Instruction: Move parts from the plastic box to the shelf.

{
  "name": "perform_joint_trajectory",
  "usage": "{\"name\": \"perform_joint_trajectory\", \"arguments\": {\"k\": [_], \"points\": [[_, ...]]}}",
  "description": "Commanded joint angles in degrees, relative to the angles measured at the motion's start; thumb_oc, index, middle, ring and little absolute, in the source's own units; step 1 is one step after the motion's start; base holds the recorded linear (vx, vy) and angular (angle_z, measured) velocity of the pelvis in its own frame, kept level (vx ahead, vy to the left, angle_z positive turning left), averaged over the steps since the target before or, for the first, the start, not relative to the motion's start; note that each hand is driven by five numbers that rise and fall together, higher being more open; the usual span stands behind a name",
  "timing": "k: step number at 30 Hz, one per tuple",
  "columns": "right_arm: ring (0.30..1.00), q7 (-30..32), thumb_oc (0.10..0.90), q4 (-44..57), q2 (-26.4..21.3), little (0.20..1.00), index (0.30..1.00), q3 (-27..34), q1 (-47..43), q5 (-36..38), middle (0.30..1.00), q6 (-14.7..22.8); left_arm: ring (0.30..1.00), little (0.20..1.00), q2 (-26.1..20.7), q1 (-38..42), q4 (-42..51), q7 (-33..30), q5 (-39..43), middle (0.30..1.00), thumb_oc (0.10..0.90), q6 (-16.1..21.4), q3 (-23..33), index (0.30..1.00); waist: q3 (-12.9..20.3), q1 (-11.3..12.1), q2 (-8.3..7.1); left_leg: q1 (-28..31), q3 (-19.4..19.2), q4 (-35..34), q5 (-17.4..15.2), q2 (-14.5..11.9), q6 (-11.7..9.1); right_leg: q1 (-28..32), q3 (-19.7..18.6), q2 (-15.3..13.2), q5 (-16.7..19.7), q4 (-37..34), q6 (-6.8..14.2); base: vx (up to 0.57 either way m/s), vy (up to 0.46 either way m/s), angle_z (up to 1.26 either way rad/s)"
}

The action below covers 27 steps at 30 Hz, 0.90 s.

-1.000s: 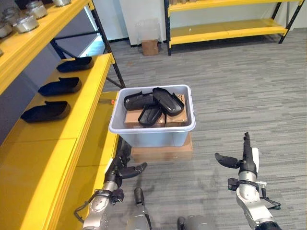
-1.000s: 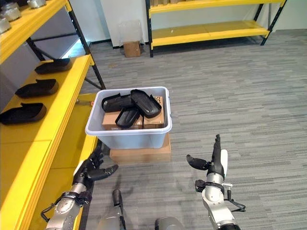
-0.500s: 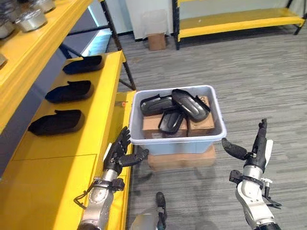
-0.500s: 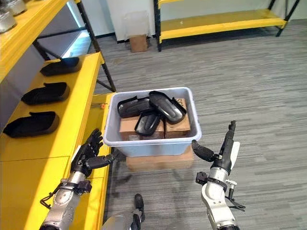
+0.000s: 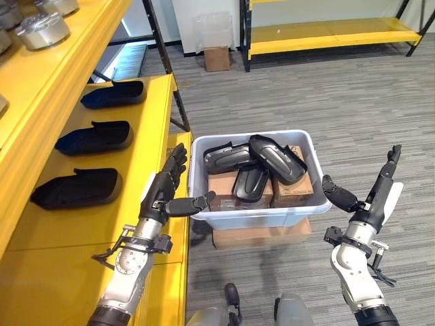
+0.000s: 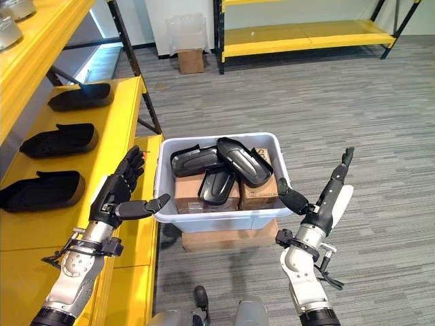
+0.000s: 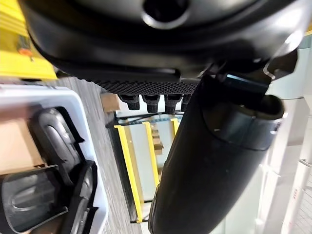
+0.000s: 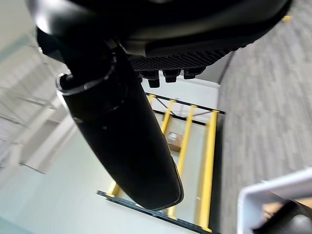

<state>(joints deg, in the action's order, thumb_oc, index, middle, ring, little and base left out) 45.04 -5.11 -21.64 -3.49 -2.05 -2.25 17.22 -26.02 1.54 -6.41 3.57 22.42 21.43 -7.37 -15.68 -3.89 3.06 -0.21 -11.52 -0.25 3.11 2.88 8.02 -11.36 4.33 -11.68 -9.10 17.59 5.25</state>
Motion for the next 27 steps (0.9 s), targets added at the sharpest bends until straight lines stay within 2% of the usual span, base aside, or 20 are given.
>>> {"name": "perform_joint_trajectory", "arguments": {"k": [1, 3, 5, 6, 8, 9, 12, 14, 15, 16, 19, 21, 22, 25, 27], "points": [[1.0, -1.73, 0.9, 3.11, -2.65, 1.0, 1.0, 4.36, -3.88, -2.11, 1.0, 4.82, 1.0, 1.0, -1.52, 3.75, 3.88, 2.24, 2.89, 1.0, 0.9, 3.9, 0.06, 1.0, 4.13, -1.31, -0.21, 6.3, 6.5, -1.04, -11.25, -0.83, -3.7, -0.12, -2.64, -1.0, 13.14, -10.83, 1.37, 0.14, -0.209, 0.31], [1.0, -3.61, 0.9, 3.27, -2.14, 1.0, 1.0, 5.06, -3.93, -2.03, 1.0, 3.08, 1.0, 1.0, -1.48, 4.15, 3.99, 2.9, 3.2, 1.0, 0.9, 3.08, -1.59, 1.0, 4.38, -1.51, -0.9, 7.78, 6.51, -1.5, -12.37, -1.83, -4.19, 0.82, -3.59, -3.04, 16.3, -17.76, 3.2, 0.13, -0.282, 0.3], [1.0, -5.14, 0.9, 3.73, -2.05, 1.0, 1.0, 5.13, -3.37, -1.99, 1.0, 1.69, 1.0, 1.0, -1.43, 4.01, 4.52, 3.89, 2.97, 1.0, 0.9, 2.26, -2.37, 1.0, 4.72, -1.52, -1.52, 8.58, 6.35, -1.66, -12.86, -2.81, -4.58, 1.68, -3.65, -3.94, 17.68, -19.9, 4.15, 0.13, -0.377, 0.41], [1.0, -6.58, 0.9, 4.75, -1.99, 1.0, 1.0, 5.28, -2.55, -2.05, 1.0, 0.11, 1.0, 1.0, -1.38, 3.66, 5.32, 4.31, 2.85, 1.0, 0.9, 1.34, -2.78, 1.0, 5.05, -1.6, -2.17, 9.13, 6.13, -1.56, -13.37, -3.55, -4.9, 2.34, -3.66, -4.54, 18.67, -20.21, 4.71, 0.11, -0.375, 0.47], [1.0, -7.16, 0.9, 5.35, -2.55, 1.0, 1.0, 5.13, -1.63, -1.95, 1.0, -0.23, 1.0, 1.0, -1.28, 3.2, 5.75, 4.98, 2.59, 1.0, 0.9, 0.9, -2.72, 1.0, 5.61, -1.58, -2.75, 9.21, 6.0, -1.76, -13.44, -4.25, -5.38, 4.4, -3.36, -4.31, 18.45, -21.73, 5.22, 0.1, -0.409, 0.38], [1.0, -8.3, 0.9, 5.73, -3.22, 1.0, 1.0, 5.07, -0.51, -2.37, 1.0, -0.54, 1.0, 1.0, -1.1, 2.95, 5.94, 5.25, 2.52, 1.0, 0.9, 0.46, -2.91, 1.0, 6.07, -1.63, -3.52, 8.82, 6.55, -0.93, -13.93, -4.67, -5.99, 5.6, -3.48, -4.18, 19.04, -22.09, 5.51, 0.1, -0.43, 0.31], [1.0, -11.0, 0.9, 6.5, -4.47, 1.0, 1.0, 4.37, -0.14, -2.76, 1.0, -1.5, 1.0, 1.0, -1.34, 2.06, 6.9, 4.64, 2.65, 1.0, 0.9, -0.17, -2.69, 1.0, 5.7, -1.64, -4.55, 8.63, 6.29, 0.67, -14.45, -5.95, -6.82, 5.81, -3.19, -4.22, 18.97, -19.24, 5.59, 0.07, -0.393, 0.45], [1.0, -12.2, 0.9, 6.75, -5.4, 1.0, 1.0, 3.55, -0.45, -2.73, 1.0, -1.73, 1.0, 1.0, -1.73, 1.58, 7.11, 4.31, 3.73, 1.0, 0.9, -0.31, -2.33, 1.0, 5.35, -1.36, -4.9, 8.96, 5.57, 1.27, -14.13, -7.45, -7.77, 5.68, -1.72, -3.85, 17.46, -16.32, 5.23, 0.09, -0.422, -0.01], [1.0, -15.1, 0.9, 7.12, -7.96, 1.0, 1.0, 3.38, -0.77, -2.13, 1.0, -1.17, 1.0, 1.0, -1.5, 0.42, 7.87, 4.59, 4.16, 1.0, 0.9, -0.67, -1.21, 1.0, 5.17, -1.5, -4.84, 9.7, 4.52, 0.93, -12.66, -10.0, -9.17, 6.84, -0.51, -2.24, 13.09, -14.1, 4.41, 0.15, -0.525, -0.17], [1.0, -16.63, 0.9, 7.63, -9.48, 1.0, 1.0, 3.67, -0.81, -3.24, 1.0, -0.95, 1.0, 1.0, -1.5, 0.02, 8.42, 4.6, 4.87, 1.0, 0.9, -1.17, -0.85, 1.0, 5.12, -1.52, -4.79, 9.53, 4.33, 1.09, -11.87, -11.11, -9.76, 7.38, 0.04, -1.32, 11.0, -12.96, 3.93, 0.15, -0.514, -0.15], [1.0, -19.83, 0.9, 7.79, -12.94, 1.0, 1.0, 2.85, -2.29, -3.22, 1.0, -0.38, 1.0, 1.0, -1.47, -0.24, 8.89, 4.15, 5.29, 1.0, 0.9, -1.48, -0.38, 1.0, 4.62, -1.21, -4.65, 8.4, 4.63, 2.25, -10.4, -13.05, -10.77, 7.62, 0.96, 0.32, 7.56, -9.68, 2.09, 0.06, -0.305, 0.06], [1.0, -21.67, 0.9, 7.77, -13.85, 1.0, 1.0, 2.58, -2.91, -3.64, 1.0, 0.18, 1.0, 1.0, -1.49, -0.24, 8.92, 3.95, 5.46, 1.0, 0.9, -1.42, -0.28, 1.0, 4.42, -1.13, -4.66, 8.06, 4.88, 2.71, -10.09, -13.57, -11.04, 7.47, 1.17, 0.7, 6.84, -8.71, 1.6, 0.03, -0.251, 0.06], [1.0, -22.68, 0.9, 7.73, -16.87, 1.0, 1.0, 1.5, -4.75, -4.36, 1.0, 1.02, 1.0, 1.0, -1.3, 0.19, 8.47, 3.6, 4.88, 1.0, 0.9, -1.13, -0.04, 1.0, 3.83, -0.85, -4.65, 7.06, 4.91, 3.91, -9.22, -15.05, -11.67, 7.14, 1.56, 1.36, 5.18, -6.52, 0.3, 0.02, -0.258, 0.07], [1.0, -24.52, 0.9, 7.49, -18.81, 1.0, 1.0, 0.91, -6.33, -4.57, 1.0, 1.93, 1.0, 1.0, -1.21, 0.46, 8.21, 2.84, 5.33, 1.0, 0.9, -1.08, 0.01, 1.0, 3.56, -0.82, -4.5, 6.5, 4.35, 4.56, -8.68, -16.09, -12.11, 6.88, 2.18, 1.59, 4.11, -5.21, -0.59, 0.02, -0.198, 0.06], [1.0, -24.53, 0.9, 8.35, -20.36, 1.0, 1.0, 1.82, -6.49, -5.93, 1.0, 0.91, 1.0, 1.0, -0.56, 1.75, 7.18, 5.19, 7.23, 1.0, 0.9, -2.12, -0.11, 1.0, 3.45, -1.45, -4.11, 4.48, -1.14, 6.19, -6.37, -17.66, -12.85, 7.51, 5.29, 1.43, 3.34, -5.09, -1.65, 0.03, -0.158, 0.31]]}}
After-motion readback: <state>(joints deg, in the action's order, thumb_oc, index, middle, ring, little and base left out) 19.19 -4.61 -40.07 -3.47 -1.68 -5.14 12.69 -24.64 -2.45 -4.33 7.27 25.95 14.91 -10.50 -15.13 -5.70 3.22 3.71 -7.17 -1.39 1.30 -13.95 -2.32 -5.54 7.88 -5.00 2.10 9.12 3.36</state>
